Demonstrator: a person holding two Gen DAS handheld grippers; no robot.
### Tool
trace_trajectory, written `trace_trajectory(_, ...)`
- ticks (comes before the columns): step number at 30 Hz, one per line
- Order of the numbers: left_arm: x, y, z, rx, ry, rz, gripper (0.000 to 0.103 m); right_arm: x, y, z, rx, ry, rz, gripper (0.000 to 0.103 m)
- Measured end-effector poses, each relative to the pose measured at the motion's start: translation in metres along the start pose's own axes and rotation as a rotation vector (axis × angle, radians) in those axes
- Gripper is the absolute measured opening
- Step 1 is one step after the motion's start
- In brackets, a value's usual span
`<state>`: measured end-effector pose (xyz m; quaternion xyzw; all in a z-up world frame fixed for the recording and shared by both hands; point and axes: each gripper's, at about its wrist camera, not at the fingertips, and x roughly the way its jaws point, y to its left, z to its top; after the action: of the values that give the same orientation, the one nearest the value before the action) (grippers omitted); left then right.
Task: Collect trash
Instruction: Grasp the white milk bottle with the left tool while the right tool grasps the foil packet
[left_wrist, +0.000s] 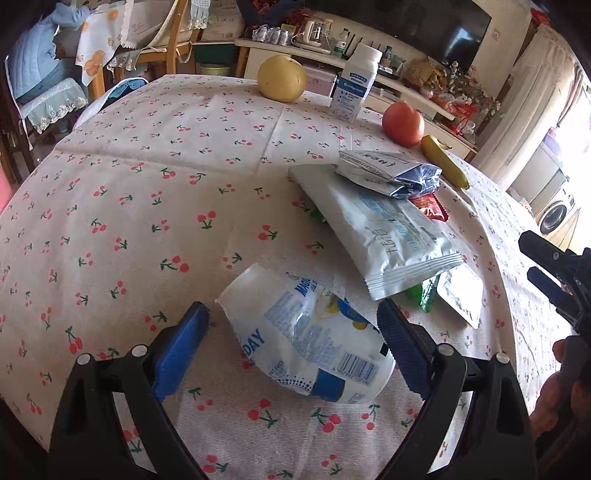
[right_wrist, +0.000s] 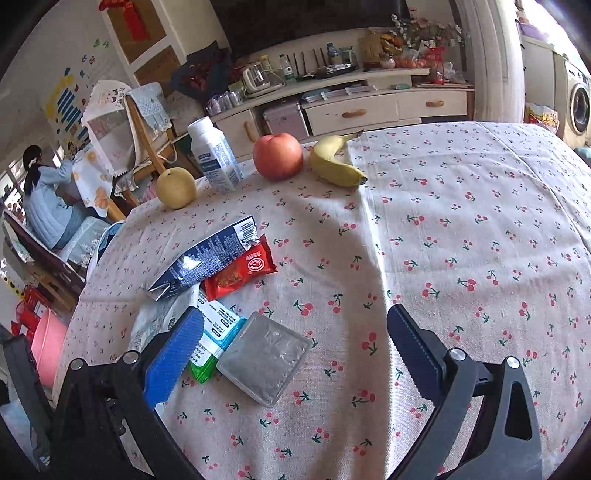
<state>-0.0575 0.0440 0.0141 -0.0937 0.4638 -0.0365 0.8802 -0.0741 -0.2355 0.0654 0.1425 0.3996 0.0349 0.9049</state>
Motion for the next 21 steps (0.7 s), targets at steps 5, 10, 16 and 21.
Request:
trace_trajectory(5,-0.004,0.001,-0.002,0.118,-0.006,0.046,0.093,0.015,0.015,-0.005,-0.086,0.064,0.003,0.098)
trace_trajectory(10,-0.005,0.008,-0.001,0.201,0.015,0.101,0.093,0.027,0.029,-0.014,-0.171,0.113,-0.006,0.098)
trace_trajectory(16,-0.001,0.017,-0.005,0.279,0.037,0.117,0.093,0.041,0.045,-0.025,-0.260,0.152,-0.024,0.098)
trace_trajectory(21,-0.006,0.020,-0.004,0.327,-0.005,0.141,0.093,0.054,0.048,-0.029,-0.298,0.170,-0.097,0.098)
